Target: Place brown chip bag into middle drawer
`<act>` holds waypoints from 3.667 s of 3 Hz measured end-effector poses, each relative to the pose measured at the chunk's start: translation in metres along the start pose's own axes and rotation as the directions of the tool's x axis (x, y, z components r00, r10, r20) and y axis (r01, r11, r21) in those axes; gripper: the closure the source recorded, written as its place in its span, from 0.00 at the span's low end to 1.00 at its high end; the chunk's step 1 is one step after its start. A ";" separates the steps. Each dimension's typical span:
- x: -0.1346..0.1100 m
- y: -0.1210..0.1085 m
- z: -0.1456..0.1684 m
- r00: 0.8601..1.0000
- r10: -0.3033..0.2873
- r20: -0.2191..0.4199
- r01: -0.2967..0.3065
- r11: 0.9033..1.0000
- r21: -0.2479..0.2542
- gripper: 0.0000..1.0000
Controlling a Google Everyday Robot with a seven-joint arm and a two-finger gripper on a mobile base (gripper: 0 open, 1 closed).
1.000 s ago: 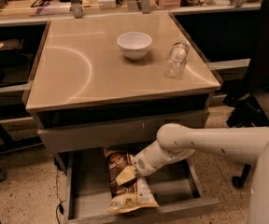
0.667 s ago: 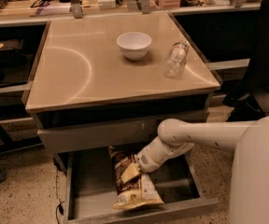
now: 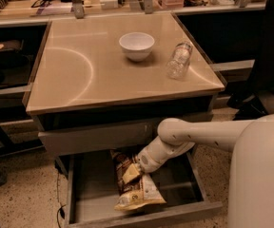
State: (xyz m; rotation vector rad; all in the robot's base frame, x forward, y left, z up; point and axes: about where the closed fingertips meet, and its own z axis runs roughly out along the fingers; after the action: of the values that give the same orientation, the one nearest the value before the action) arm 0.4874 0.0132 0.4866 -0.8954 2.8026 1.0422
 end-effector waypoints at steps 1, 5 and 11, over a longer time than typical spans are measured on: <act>-0.013 -0.005 0.000 1.000 0.003 0.002 -0.003 1.000 0.006 1.00; -0.005 -0.026 0.017 0.996 0.068 0.049 -0.076 0.979 0.188 1.00; -0.013 -0.034 0.046 0.995 0.086 0.051 -0.092 0.987 0.131 0.57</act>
Offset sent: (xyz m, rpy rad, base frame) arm -0.0074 -0.0020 -0.0189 -0.0045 0.0190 -0.0872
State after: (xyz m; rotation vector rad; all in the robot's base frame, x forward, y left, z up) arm 0.5083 0.0269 0.4330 -0.7303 2.8575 0.8593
